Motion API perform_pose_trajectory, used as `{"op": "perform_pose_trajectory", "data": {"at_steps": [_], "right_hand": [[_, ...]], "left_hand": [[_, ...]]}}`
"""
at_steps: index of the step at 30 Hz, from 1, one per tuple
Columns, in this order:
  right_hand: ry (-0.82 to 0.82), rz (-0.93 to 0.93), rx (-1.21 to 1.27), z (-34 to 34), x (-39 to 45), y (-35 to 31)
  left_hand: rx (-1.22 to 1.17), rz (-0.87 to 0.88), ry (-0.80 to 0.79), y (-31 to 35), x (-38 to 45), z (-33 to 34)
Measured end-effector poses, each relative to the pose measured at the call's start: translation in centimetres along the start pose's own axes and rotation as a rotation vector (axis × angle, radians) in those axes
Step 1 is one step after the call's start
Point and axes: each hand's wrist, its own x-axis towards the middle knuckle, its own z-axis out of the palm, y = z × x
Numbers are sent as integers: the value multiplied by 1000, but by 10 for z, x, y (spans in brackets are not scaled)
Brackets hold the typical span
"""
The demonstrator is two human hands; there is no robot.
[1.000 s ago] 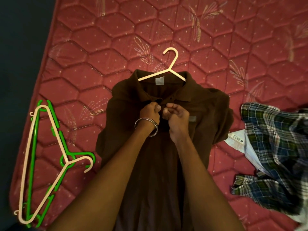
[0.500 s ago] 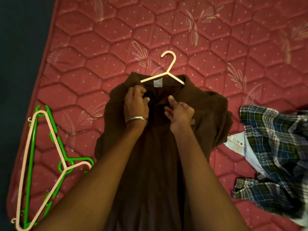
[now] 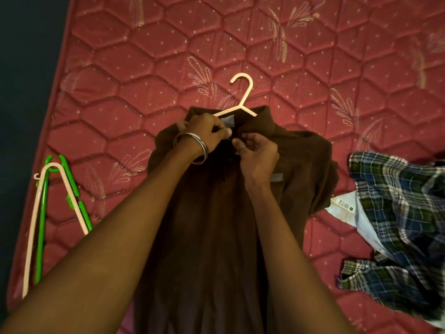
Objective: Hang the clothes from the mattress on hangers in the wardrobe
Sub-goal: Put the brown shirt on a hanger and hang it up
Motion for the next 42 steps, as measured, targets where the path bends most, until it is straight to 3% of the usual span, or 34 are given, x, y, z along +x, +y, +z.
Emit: {"op": "perform_pose_trajectory", "data": {"at_steps": [4, 7, 14, 20, 26, 34, 42], "right_hand": [[41, -94, -120, 3, 0, 2], [34, -77, -82, 4, -1, 2], [-63, 60, 219, 1, -7, 5], [-148, 101, 506, -8, -1, 7], [-139, 78, 440, -2, 3, 6], [-4, -67, 48, 10, 3, 11], [-40, -45, 27, 8, 0, 16]], "left_hand": [[-122, -53, -90, 1, 2, 5], [-140, -72, -54, 2, 0, 9], [-63, -174, 119, 12, -10, 16], [-80, -161, 120, 13, -14, 16], [-237, -181, 52, 5, -8, 14], [-363, -154, -78, 7, -11, 9], [-87, -33, -16, 7, -11, 4]]}}
